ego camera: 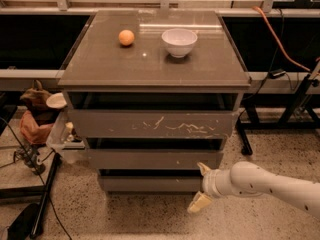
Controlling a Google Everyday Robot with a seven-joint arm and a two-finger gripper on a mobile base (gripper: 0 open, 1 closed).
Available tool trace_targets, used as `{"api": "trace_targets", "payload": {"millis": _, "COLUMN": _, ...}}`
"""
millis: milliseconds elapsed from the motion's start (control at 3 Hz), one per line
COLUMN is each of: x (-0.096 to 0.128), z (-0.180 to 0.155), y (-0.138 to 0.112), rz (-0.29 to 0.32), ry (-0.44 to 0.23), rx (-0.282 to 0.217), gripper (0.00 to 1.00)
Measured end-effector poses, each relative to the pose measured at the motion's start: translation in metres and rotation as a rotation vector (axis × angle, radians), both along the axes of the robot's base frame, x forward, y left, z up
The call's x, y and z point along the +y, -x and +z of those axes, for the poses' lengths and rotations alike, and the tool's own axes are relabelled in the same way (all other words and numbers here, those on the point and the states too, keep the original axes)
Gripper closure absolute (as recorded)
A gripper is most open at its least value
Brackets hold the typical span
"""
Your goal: Close middle drawer
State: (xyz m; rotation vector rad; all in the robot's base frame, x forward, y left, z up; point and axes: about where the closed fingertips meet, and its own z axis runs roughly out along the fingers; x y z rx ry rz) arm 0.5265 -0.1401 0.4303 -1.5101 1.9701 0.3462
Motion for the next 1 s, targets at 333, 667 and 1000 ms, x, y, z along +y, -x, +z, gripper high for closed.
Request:
{"api": "trace_targets", "payload": {"millis": 333, "x": -0.075, "z": 0.027, "y": 0.031, "rz": -0.178, "ry": 0.055, "rx": -0.025, "gripper": 0.00}}
{"api": "trace_targets", "payload": {"millis": 667, "x": -0.148, "z": 0.065, "y": 0.058, "rz": -0.339, "ry": 0.109, "rx": -0.054, "gripper": 0.00}}
{"api": "trace_targets", "payload": {"millis": 1000, "x": -0.207, "z": 0.105, "y": 0.070, "rz": -0.474, "ry": 0.143, "rx": -0.057, "gripper": 0.00}}
